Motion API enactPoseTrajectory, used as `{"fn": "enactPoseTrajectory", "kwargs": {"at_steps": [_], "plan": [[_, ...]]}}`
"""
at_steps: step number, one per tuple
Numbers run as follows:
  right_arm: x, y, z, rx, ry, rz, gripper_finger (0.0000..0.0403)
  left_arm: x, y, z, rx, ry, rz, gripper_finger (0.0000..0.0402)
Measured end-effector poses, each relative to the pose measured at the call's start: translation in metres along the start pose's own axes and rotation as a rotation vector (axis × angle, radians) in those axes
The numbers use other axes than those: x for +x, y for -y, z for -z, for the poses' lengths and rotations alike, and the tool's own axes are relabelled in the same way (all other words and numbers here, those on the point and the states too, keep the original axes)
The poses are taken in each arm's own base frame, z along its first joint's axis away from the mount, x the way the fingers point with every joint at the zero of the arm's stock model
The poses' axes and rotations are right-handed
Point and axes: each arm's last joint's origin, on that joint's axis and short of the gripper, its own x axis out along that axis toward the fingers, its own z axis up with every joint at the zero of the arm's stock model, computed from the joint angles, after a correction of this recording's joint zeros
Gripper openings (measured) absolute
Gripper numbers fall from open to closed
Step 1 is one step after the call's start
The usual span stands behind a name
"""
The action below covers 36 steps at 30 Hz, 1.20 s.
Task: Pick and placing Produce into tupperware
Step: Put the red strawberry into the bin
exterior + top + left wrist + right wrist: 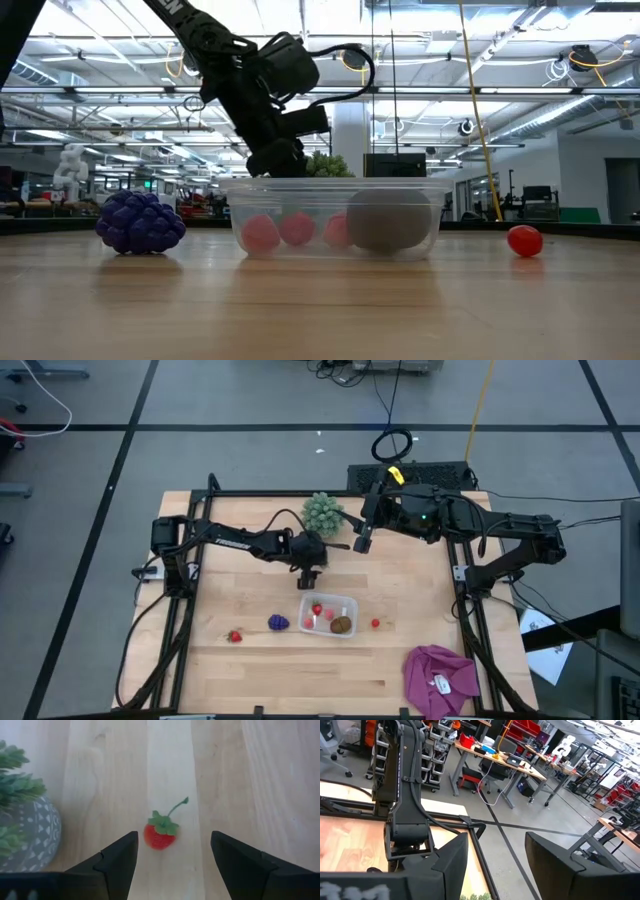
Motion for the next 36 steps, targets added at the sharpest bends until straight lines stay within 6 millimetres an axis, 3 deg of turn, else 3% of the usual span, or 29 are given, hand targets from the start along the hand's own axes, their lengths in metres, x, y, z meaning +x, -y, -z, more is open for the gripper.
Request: {"fn": "enactPoseTrajectory", "kwargs": {"at_steps": [5,18,30,36], "plan": [[0.000,0.000,-0.001,0.004,0.010,0.003,0.0189,0.005,-0.001,0.002,-0.003,-0.040,0.009,0.0257],[0.000,-0.001,0.002,-0.005,-0.014,-0.005,0.0189,0.038,-0.007,-0.017,0.017,-0.164,0.020,0.0257],[0.000,-0.001,0.002,-0.006,-0.020,-0.007,0.0189,0.037,-0.007,-0.016,0.014,-0.182,0.023,0.0256],[0.000,-0.001,0.002,-0.005,-0.020,-0.007,0.0189,0.037,-0.006,-0.015,0.007,-0.187,0.025,0.0214]]}}
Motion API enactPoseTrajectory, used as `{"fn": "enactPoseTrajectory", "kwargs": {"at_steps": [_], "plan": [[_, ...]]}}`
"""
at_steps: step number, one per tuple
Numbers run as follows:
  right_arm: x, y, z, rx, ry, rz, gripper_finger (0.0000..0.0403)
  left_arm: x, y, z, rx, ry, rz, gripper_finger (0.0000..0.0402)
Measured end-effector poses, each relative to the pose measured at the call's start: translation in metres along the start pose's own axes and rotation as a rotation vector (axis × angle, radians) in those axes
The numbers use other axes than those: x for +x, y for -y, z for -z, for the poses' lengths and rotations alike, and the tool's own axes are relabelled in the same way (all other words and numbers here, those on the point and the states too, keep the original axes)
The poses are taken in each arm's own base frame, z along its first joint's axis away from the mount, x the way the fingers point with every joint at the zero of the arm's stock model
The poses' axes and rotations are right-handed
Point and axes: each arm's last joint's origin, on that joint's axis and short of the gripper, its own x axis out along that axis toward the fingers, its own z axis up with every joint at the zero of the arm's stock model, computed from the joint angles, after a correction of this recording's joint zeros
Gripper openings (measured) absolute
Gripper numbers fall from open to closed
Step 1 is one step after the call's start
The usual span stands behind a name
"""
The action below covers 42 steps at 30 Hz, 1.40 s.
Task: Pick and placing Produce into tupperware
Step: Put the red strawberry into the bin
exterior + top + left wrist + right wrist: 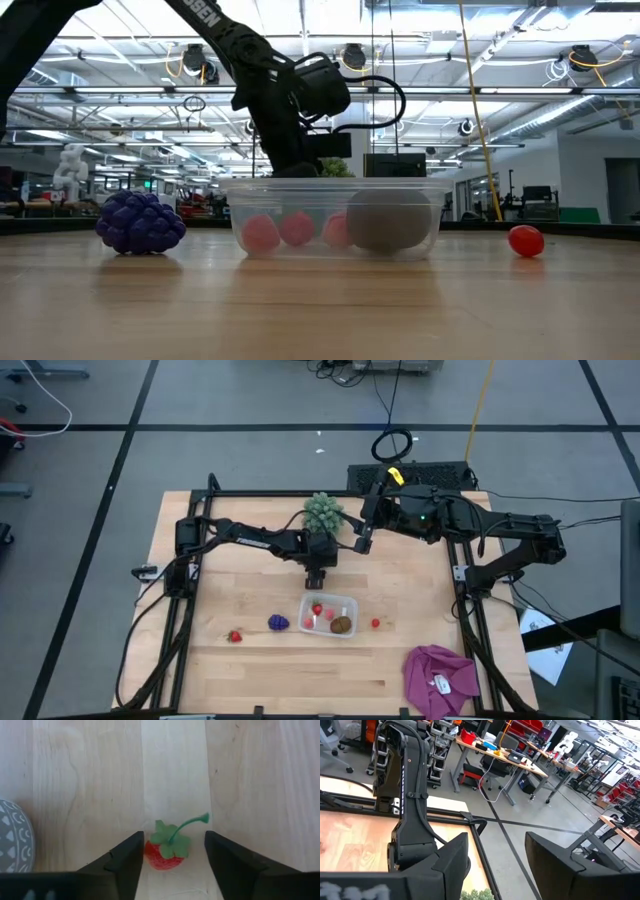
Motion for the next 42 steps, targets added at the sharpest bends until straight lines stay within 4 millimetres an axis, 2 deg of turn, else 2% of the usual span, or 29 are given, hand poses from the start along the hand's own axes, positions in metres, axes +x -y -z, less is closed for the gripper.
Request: {"fn": "enactPoseTrajectory", "kwargs": {"at_steps": [9,16,23,28,33,36,39,42], "plan": [[0.000,0.000,0.000,0.007,0.000,0.000,0.0189,-0.001,0.001,0.000,-0.019,0.003,0.003,0.0135],[0.000,0.000,0.000,0.007,0.000,0.000,0.0189,-0.007,-0.003,-0.001,-0.029,-0.003,-0.072,0.0122],[0.000,0.000,0.000,0.008,0.004,0.002,0.0189,-0.035,0.000,-0.006,-0.047,0.015,-0.113,0.0121],[0.000,0.000,-0.001,0.008,0.006,0.003,0.0189,-0.074,0.007,-0.014,-0.080,0.091,-0.116,0.0130],[0.000,0.000,-0.001,0.007,0.007,0.003,0.0189,-0.110,0.031,-0.013,-0.126,0.103,-0.015,0.0136],[0.000,0.000,-0.001,0.007,0.006,0.003,0.0189,-0.123,0.054,-0.017,-0.137,0.133,0.051,0.0133],[0.000,0.000,-0.001,0.012,0.008,0.003,0.0189,-0.124,0.079,-0.018,-0.109,0.128,0.097,0.0128],[0.000,0.000,-0.001,0.029,0.006,0.003,0.0189,-0.117,0.099,-0.022,-0.069,0.139,0.122,0.0128]]}}
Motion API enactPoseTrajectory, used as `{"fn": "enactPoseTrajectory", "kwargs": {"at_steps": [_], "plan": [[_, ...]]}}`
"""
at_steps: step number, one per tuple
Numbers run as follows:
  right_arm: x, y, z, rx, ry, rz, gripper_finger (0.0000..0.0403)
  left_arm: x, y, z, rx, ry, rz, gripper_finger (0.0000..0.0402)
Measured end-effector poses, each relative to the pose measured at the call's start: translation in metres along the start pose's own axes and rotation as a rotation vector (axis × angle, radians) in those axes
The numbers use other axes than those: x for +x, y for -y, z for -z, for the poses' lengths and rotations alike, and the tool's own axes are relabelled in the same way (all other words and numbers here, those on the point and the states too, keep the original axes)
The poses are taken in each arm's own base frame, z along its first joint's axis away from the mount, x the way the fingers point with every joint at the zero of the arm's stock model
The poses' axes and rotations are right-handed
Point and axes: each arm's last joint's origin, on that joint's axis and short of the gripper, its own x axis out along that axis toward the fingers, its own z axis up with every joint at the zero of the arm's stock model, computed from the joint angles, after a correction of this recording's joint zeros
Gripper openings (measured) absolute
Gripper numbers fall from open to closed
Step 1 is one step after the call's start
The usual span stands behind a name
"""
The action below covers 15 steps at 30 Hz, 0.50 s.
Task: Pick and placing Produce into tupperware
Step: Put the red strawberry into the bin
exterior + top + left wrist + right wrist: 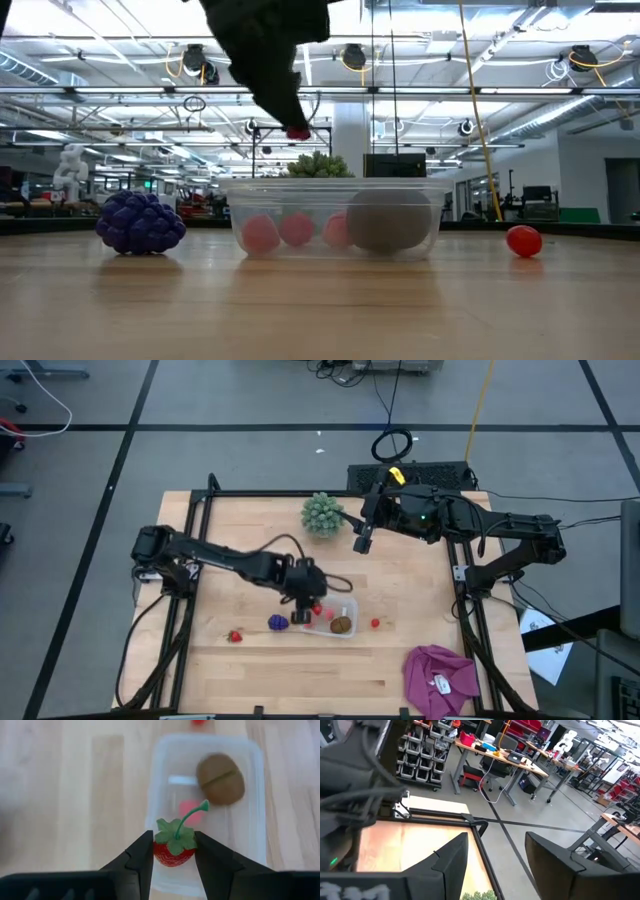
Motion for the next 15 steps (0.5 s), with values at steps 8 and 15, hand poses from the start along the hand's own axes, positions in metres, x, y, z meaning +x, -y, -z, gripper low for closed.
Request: {"fn": "enactPoseTrajectory", "kwargs": {"at_steps": [8,15], "plan": [[0.000,-0.001,0.001,0.046,-0.010,-0.004,0.0189,0.047,0.008,0.003,0.002,-0.025,0.015,0.0131],[0.000,-0.001,0.002,0.052,-0.017,-0.006,0.0189,0.064,0.007,0.004,-0.038,-0.031,0.083,0.0131]]}}
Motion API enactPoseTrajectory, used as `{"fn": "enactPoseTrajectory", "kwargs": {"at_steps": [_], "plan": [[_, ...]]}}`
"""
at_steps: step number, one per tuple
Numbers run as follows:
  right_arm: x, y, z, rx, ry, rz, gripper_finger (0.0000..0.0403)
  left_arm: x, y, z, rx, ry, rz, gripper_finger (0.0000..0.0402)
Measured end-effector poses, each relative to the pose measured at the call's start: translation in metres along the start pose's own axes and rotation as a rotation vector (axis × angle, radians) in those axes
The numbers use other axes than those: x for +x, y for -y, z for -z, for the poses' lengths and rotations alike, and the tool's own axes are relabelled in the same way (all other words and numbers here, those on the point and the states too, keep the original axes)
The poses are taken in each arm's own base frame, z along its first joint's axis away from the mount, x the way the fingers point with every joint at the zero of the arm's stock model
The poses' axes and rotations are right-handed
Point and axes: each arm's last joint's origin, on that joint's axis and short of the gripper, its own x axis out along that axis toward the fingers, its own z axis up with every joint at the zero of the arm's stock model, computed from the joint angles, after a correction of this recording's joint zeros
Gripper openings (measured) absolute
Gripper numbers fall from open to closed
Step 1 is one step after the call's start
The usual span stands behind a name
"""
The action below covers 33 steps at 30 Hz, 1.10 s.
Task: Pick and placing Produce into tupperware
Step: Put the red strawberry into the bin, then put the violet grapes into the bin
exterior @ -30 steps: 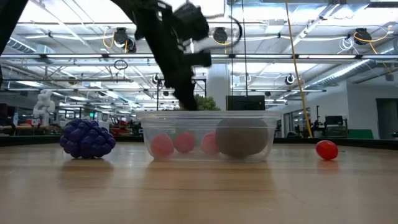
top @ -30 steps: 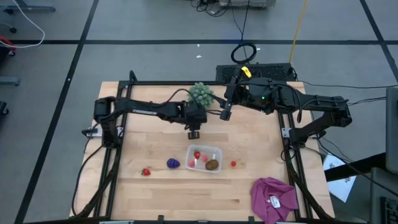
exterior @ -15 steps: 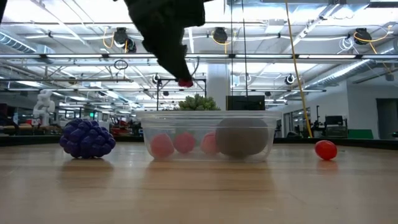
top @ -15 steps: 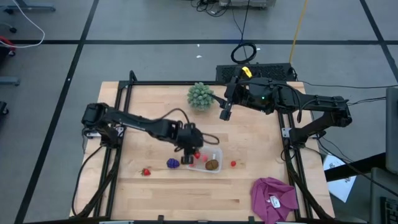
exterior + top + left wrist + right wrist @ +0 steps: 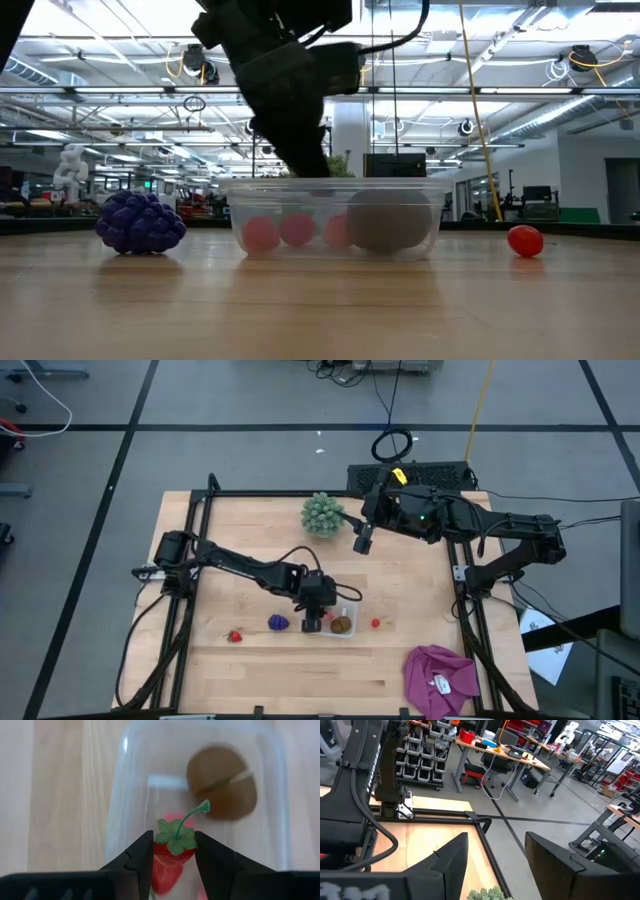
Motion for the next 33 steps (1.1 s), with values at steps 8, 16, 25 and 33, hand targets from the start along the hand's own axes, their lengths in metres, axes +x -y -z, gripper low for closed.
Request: {"fn": "enactPoseTrajectory", "kwargs": {"at_steps": [8,16,25,33], "plan": [[0.000,0.000,0.000,0.001,0.004,0.001,0.0189,0.000,0.003,0.000,-0.019,0.002,0.011,0.0132],[0.000,0.000,0.000,0.002,0.004,0.001,0.0189,0.000,0.006,0.000,-0.004,0.005,0.033,0.0148],[0.000,0.000,0.000,0.001,0.003,0.001,0.0189,0.000,0.005,0.000,0.002,0.012,-0.013,0.0219],[0.000,0.000,0.000,0.002,0.003,0.001,0.0189,-0.011,0.005,-0.002,0.002,0.026,-0.041,0.0247]]}}
